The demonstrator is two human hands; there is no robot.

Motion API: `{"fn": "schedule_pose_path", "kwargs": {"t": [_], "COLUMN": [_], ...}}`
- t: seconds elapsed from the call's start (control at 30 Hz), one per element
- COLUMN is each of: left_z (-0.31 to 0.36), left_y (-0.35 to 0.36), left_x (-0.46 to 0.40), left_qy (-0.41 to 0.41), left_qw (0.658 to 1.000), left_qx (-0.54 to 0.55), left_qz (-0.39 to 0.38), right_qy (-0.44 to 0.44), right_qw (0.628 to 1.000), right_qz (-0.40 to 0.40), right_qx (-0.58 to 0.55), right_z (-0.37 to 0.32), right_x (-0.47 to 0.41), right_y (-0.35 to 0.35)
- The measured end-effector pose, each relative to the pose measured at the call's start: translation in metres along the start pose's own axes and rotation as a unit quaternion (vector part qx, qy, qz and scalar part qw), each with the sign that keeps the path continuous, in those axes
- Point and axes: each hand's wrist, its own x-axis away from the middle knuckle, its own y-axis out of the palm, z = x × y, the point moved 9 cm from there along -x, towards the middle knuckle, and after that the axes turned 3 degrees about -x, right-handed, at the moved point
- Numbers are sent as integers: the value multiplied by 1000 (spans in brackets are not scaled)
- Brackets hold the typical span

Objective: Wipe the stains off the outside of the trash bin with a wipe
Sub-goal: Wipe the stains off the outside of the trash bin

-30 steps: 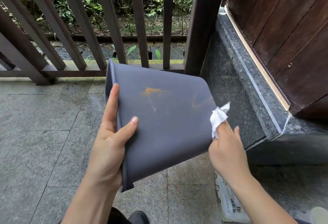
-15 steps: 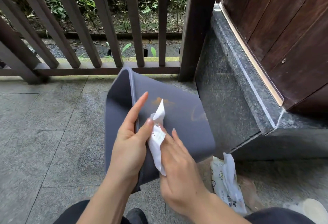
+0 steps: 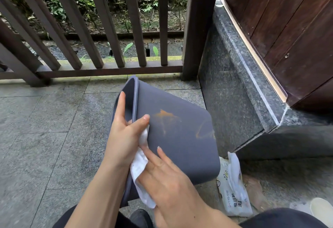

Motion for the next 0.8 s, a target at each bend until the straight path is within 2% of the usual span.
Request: {"fn": "schedule_pose_path", "kwargs": {"t": [0.13, 0.27, 0.4, 0.53, 0.67, 0.73, 0.8], "left_z": [5, 13, 11, 14, 10, 9, 6], "left_y": [7, 13, 22, 43, 57, 64, 66], "left_x": [7, 5, 11, 23, 30, 30, 26], "left_qy": [17, 75, 101, 125, 119, 127, 124], "left_qw": [1000, 997, 994, 990, 987, 984, 986], "left_qx": [3, -24, -27, -50, -78, -88, -59], "left_qz": [-7, 25, 24, -30, -71, -90, -99], "right_qy": [-20, 13, 86, 178, 294, 269, 205], "right_qw": [999, 999, 996, 980, 949, 952, 969], "right_qz": [33, 29, 33, 65, 117, 138, 126], "right_qx": [29, -16, 21, 69, -6, -40, -58], "right_z": [0, 17, 47, 96, 139, 125, 96], "right_x": [2, -1, -17, -29, -23, -26, -32], "right_y": [-4, -16, -28, -55, -74, -70, -58]}}
